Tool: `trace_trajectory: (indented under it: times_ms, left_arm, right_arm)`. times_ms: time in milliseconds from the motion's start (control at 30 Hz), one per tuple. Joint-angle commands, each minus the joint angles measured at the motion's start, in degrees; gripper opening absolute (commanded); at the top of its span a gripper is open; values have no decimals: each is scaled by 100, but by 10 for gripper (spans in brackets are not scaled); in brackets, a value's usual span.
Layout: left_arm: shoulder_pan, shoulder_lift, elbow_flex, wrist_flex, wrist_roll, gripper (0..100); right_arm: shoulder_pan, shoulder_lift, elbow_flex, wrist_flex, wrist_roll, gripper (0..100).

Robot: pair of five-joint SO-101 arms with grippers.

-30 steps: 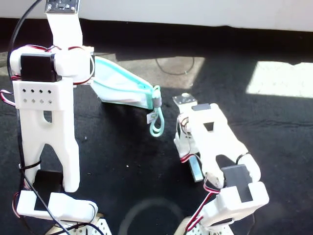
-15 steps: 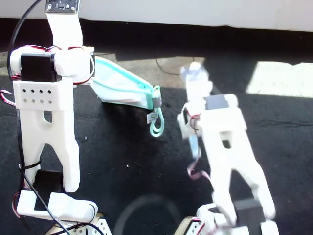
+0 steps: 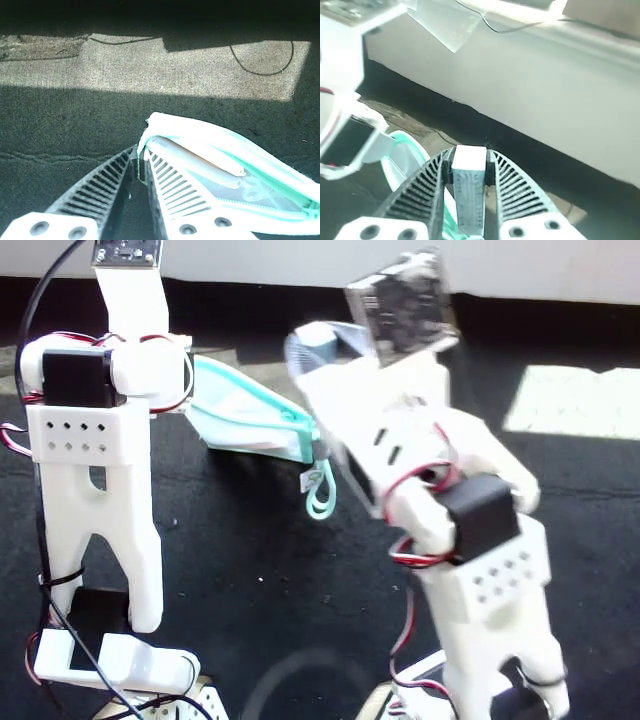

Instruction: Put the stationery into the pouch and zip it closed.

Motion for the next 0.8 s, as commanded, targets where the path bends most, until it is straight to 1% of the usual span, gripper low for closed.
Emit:
trace_trajectory:
  times_ms: [0, 200, 367, 433, 533, 767]
  left_arm:
    - [-4, 259, 57, 70, 18, 8]
    - [-40, 259, 57, 70, 18, 8]
    - [-4, 259, 57, 70, 18, 8]
    - [-4, 259, 48, 70, 18, 8]
    - [-22, 259, 48, 70, 18, 8]
    - [-40, 251, 48, 70, 18, 8]
  right_arm:
    - [-523, 365, -400, -409, 26, 5]
    - [-637, 945, -391, -505, 18, 5]
    - [-822, 1077, -356, -743, 0, 5]
    - [-901, 1103, -295, -796, -246, 5]
    - [-813, 1270, 22, -936, -598, 5]
    - [-523, 1675, 338, -1059, -651, 5]
